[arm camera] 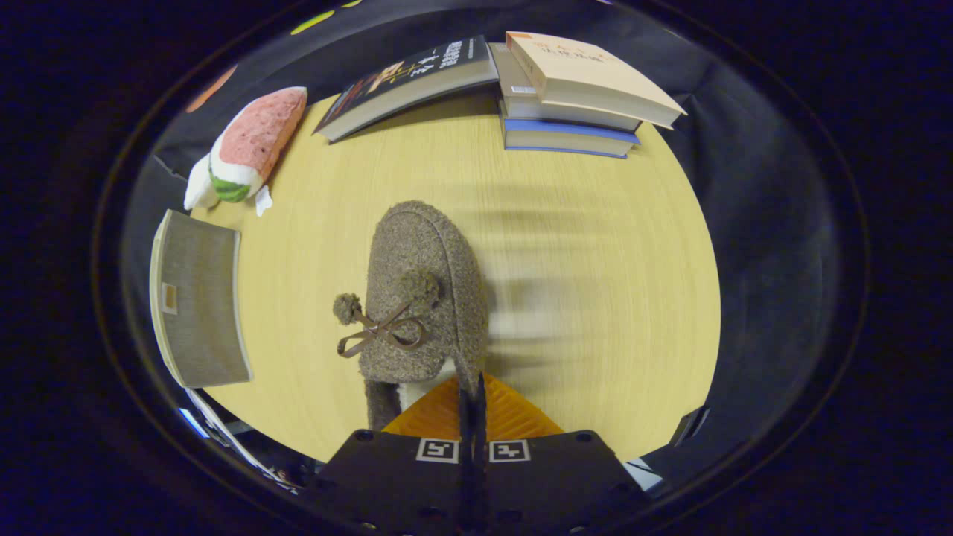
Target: Open the storage box then place both shoes into the box .Put the left shoe in first, then the right shoe, with the right side of both shoes facing outward in a uniform manner.
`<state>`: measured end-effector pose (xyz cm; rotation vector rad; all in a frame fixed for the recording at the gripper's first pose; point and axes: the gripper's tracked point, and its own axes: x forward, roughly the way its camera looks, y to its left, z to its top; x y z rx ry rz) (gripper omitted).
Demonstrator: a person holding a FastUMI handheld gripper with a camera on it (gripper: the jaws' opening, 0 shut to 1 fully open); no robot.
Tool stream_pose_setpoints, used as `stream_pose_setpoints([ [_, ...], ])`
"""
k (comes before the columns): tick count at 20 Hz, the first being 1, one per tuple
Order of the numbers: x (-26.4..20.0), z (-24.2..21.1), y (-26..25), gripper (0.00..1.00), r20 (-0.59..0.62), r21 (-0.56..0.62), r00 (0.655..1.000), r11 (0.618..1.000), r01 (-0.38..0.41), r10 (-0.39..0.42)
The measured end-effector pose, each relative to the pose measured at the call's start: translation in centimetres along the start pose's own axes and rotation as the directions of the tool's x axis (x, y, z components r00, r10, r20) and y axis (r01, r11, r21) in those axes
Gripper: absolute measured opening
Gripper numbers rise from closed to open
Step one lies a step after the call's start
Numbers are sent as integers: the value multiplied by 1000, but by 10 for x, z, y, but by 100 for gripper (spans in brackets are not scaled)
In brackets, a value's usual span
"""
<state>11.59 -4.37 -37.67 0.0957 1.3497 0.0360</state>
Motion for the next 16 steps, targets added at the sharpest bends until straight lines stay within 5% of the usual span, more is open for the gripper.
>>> stream_pose_setpoints([
  [7,-90,13,70,0,110,6,990,996,-88,87],
  [16,-164,3,234,0,158,-72,953,965,-251,260],
])
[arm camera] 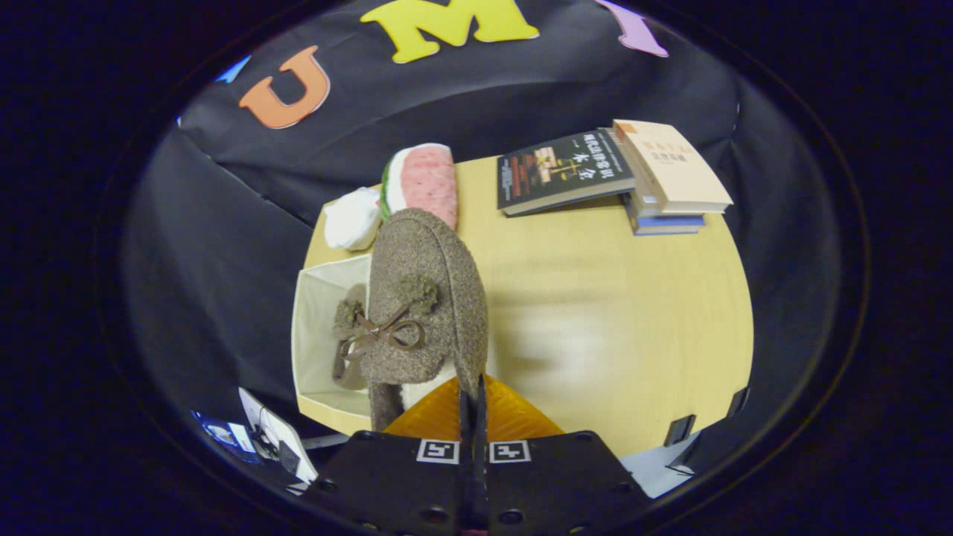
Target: Open the storage box then place both shoes into the box .Put the left shoe in first, then the right shoe, with the right side of both shoes facing outward in a uniform manner.
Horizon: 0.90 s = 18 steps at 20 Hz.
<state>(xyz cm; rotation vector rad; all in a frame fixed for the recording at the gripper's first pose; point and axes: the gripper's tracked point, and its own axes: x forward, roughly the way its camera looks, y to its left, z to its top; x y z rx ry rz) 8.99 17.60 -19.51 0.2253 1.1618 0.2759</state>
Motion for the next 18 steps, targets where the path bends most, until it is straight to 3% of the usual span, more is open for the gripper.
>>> stream_pose_setpoints([
  [3,9,-5,67,0,-28,40,995,994,-98,99],
  [5,19,-6,97,0,-30,22,994,995,-102,102],
  [11,88,-15,145,0,-25,-5,1000,1000,4,-4],
  [18,168,-26,133,0,-45,44,986,985,165,-163],
])
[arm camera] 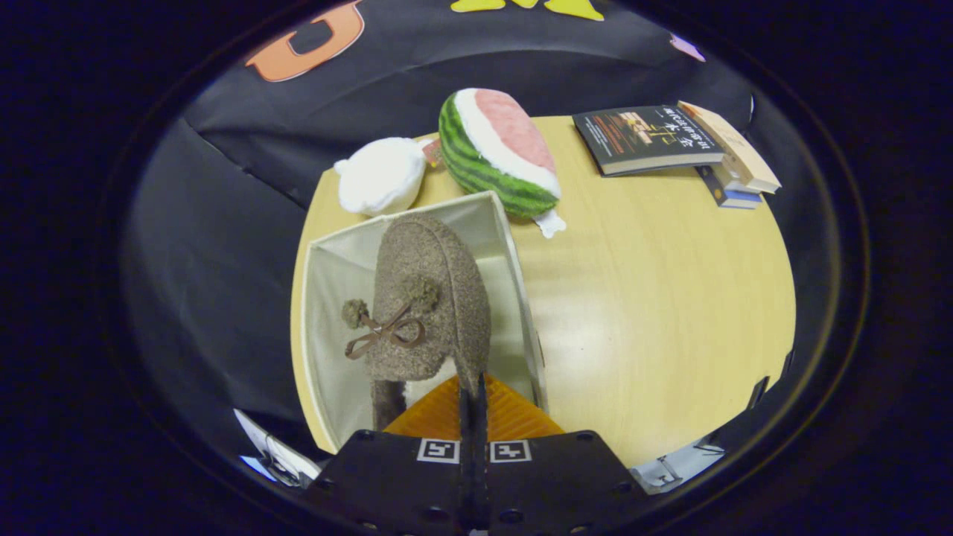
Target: Open the storage box then place both shoes into the box .Put the left shoe in first, then the right shoe, with the right side of both shoes facing outward in a uniform manner.
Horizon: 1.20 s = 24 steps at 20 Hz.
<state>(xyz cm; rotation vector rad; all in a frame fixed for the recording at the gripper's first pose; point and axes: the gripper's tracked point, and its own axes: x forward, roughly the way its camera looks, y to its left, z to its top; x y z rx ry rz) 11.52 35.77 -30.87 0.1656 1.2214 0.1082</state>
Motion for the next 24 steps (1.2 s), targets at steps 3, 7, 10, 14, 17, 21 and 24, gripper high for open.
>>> stream_pose_setpoints([
  [3,25,0,-5,0,5,-18,997,997,72,-71],
  [7,37,-1,-6,5,39,-60,990,988,140,-138],
  [10,37,-4,-2,11,47,-80,989,986,144,-141],
  [14,22,-17,9,35,40,-106,997,992,68,-65],
  [17,-2,-12,13,56,116,-154,993,987,51,-34],
  [21,-53,11,5,99,320,-275,947,953,129,-36],
  [24,-96,24,-5,97,451,-299,893,941,158,-6],
])
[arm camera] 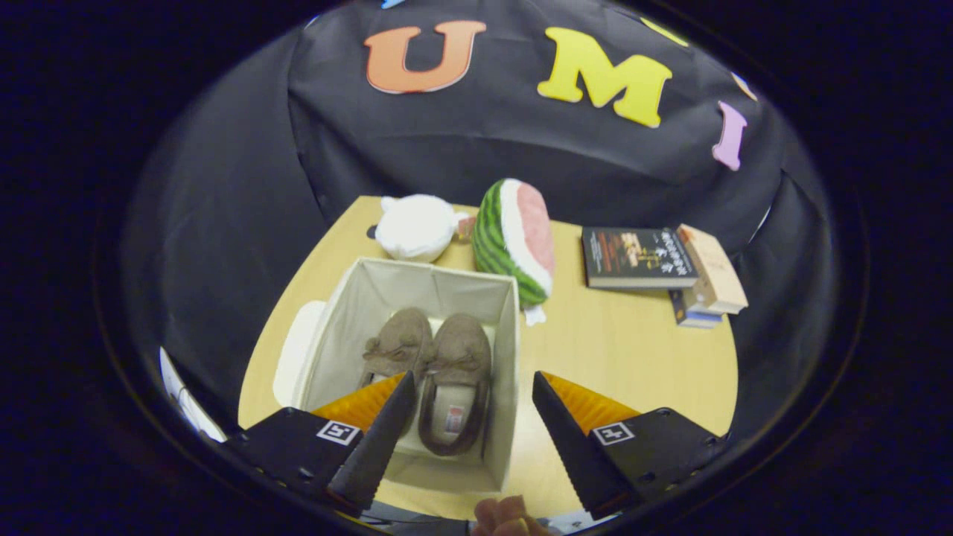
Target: Open the storage box then place both shoes into the box .Put the left shoe in first, then the right shoe, with the right side of both shoes facing outward in a uniform manner.
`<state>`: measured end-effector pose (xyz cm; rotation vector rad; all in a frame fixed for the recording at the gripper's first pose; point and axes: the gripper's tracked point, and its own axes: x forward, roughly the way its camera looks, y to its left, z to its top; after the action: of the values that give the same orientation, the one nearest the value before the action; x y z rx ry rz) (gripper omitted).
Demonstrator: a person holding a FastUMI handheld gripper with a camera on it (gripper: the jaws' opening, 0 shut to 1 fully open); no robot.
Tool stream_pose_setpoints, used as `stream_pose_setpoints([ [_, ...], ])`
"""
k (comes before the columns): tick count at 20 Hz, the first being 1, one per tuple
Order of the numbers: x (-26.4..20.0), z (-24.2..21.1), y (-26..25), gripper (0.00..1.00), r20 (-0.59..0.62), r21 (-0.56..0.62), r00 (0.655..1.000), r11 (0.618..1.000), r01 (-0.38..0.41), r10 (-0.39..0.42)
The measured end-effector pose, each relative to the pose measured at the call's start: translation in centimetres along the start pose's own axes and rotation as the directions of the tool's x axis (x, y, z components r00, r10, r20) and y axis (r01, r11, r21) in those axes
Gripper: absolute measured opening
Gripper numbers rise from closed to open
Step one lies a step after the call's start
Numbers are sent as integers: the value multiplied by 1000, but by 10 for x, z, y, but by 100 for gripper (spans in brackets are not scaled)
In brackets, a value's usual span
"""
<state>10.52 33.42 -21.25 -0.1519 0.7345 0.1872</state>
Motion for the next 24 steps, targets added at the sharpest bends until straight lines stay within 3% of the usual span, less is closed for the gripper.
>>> stream_pose_setpoints([
  [4,-47,18,-33,96,159,4,987,1000,-18,18],
  [10,-114,27,-105,96,387,96,922,994,-54,12],
  [15,-152,27,-177,96,492,153,869,988,-32,-48],
  [20,-187,36,-251,96,598,219,790,976,-4,-131],
  [24,-211,42,-285,96,642,233,747,972,21,-170],
])
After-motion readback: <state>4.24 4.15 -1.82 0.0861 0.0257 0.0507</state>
